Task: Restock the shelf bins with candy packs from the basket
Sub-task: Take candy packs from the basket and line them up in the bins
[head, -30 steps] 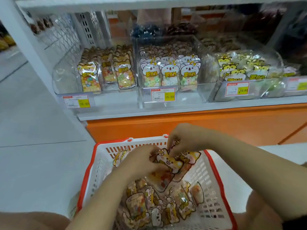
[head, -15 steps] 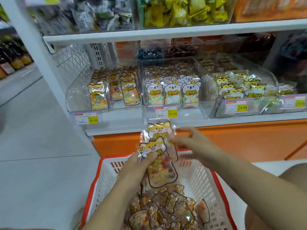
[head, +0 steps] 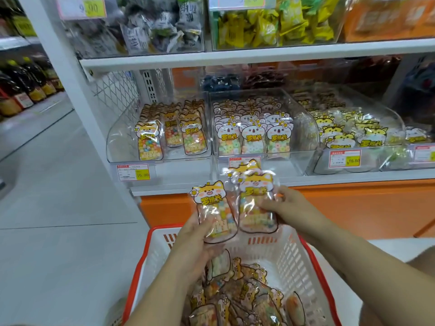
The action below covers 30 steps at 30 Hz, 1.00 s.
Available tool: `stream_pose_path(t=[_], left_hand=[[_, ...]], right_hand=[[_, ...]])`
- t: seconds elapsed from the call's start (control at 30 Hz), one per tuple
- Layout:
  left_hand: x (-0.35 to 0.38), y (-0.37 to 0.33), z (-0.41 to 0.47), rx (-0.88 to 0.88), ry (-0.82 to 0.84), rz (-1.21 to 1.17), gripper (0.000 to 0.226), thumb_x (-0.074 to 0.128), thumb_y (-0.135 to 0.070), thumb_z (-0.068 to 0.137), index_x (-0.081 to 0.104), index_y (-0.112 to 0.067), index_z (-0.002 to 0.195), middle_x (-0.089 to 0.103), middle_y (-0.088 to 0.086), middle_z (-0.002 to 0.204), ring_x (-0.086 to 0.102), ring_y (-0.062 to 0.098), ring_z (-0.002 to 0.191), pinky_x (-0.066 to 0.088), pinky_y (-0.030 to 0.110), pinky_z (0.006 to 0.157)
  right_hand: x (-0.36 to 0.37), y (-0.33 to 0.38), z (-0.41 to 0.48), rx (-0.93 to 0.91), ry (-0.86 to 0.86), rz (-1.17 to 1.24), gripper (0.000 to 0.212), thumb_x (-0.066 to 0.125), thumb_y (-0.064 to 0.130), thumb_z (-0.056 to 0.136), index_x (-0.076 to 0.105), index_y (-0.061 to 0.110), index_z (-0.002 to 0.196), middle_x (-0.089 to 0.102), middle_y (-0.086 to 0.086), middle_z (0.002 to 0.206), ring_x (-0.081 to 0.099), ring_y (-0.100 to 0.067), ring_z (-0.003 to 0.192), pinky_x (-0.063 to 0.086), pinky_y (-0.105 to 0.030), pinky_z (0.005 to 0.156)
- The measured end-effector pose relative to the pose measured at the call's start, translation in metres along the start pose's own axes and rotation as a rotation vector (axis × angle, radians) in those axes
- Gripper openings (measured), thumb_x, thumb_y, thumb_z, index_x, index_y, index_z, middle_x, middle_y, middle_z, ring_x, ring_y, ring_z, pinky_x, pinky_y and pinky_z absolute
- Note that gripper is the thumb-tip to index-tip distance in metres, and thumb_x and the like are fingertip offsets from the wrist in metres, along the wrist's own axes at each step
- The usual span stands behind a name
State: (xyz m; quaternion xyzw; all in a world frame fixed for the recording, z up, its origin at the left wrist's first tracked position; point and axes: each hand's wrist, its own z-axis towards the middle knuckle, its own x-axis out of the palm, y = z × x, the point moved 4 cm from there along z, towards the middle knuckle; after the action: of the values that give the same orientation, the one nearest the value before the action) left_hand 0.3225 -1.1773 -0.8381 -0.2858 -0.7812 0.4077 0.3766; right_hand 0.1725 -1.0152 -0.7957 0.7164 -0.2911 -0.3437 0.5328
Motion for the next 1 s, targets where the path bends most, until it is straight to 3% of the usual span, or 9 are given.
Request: stream_pose_path(t=[0.2,0.3,0.4,0.5,0.6,0.7,0.77,0.87,1.0], left_hand=[[0.003,-0.007,-0.003,-0.001,-0.014,-0.048,0.025,0.055,-0.024,0.101,0.063,-0.014,0.122,0.075,0.011,0.11,0.071,0.037,0.104,0.043,0.063,0.106],[0.012,-0.003,-0.005,-0.02,0.041,0.031,0.033,0.057,-0.039,0.099,0.065,-0.02,0.124,0.072,0.013,0.119,0.067,0.039,0.112,0.047,0.062,0.103],[0.012,0.002,-0.009,0.02,0.058,0.115,0.037,0.072,-0.03,0.09,0.062,-0.023,0.126,0.074,0.007,0.115,0.071,0.03,0.108,0.049,0.059,0.102],[0.012,0.001,-0.011,0.053,0.077,0.196,0.045,0.081,-0.027,0.083,0.063,-0.026,0.125,0.074,0.003,0.117,0.069,0.026,0.112,0.047,0.06,0.103],[0.014,-0.01,-0.014,0.137,0.057,0.329,0.04,0.076,-0.017,0.087,0.063,-0.027,0.124,0.075,-0.004,0.112,0.071,0.018,0.106,0.054,0.051,0.098],[0.012,-0.033,-0.016,0.211,0.089,0.421,0.044,0.071,-0.004,0.089,0.06,-0.021,0.128,0.075,-0.007,0.112,0.071,0.011,0.104,0.057,0.029,0.087],[0.008,-0.054,-0.017,0.237,0.141,0.501,0.047,0.071,0.0,0.089,0.058,-0.021,0.129,0.074,-0.012,0.115,0.07,0.008,0.107,0.056,0.024,0.087],[0.002,-0.091,-0.013,0.28,0.213,0.662,0.047,0.074,-0.003,0.087,0.06,-0.021,0.128,0.071,-0.009,0.123,0.068,0.008,0.112,0.054,0.029,0.095],[-0.003,-0.151,-0.002,0.412,0.201,0.809,0.049,0.08,-0.015,0.084,0.061,-0.025,0.128,0.071,-0.011,0.121,0.069,0.01,0.11,0.055,0.034,0.095]], right_hand=[[0.012,0.001,-0.008,-0.006,0.171,0.02,0.029,0.071,0.036,0.088,0.066,0.016,0.107,0.075,-0.009,0.099,0.066,-0.037,0.082,0.049,-0.041,0.08],[0.035,-0.003,-0.019,-0.1,0.223,-0.22,0.013,0.064,0.031,0.095,0.068,0.018,0.096,0.071,0.001,0.082,0.06,-0.006,0.065,0.049,-0.027,0.065],[0.044,-0.012,-0.021,-0.109,0.177,-0.44,0.038,0.06,0.049,0.093,0.062,0.018,0.071,0.061,0.005,0.065,0.054,-0.007,0.058,0.044,-0.03,0.062],[0.043,-0.017,-0.019,-0.086,0.083,-0.441,0.059,0.057,0.066,0.086,0.041,0.017,0.058,0.033,0.003,0.054,0.03,-0.013,0.049,0.023,-0.031,0.054],[0.043,-0.011,-0.02,-0.1,0.05,-0.472,0.058,0.055,0.075,0.079,0.045,0.02,0.065,0.041,0.009,0.06,0.038,-0.008,0.052,0.031,-0.031,0.056],[0.039,0.012,-0.015,-0.055,0.09,-0.29,0.052,0.073,0.053,0.081,0.053,0.029,0.122,0.065,0.012,0.105,0.066,-0.007,0.088,0.055,-0.035,0.085],[0.036,0.037,-0.011,-0.04,0.176,-0.094,0.07,0.079,0.024,0.082,0.04,0.028,0.14,0.071,0.011,0.1,0.072,-0.008,0.085,0.058,-0.032,0.083],[0.042,0.082,-0.007,-0.097,0.356,-0.043,0.07,0.07,-0.011,0.083,0.041,0.018,0.14,0.071,0.015,0.068,0.065,0.002,0.061,0.049,-0.011,0.059],[0.053,0.142,0.012,-0.295,0.304,-0.294,0.045,0.081,0.002,0.077,0.06,0.02,0.111,0.073,0.006,0.09,0.066,0.005,0.069,0.051,-0.013,0.068]])
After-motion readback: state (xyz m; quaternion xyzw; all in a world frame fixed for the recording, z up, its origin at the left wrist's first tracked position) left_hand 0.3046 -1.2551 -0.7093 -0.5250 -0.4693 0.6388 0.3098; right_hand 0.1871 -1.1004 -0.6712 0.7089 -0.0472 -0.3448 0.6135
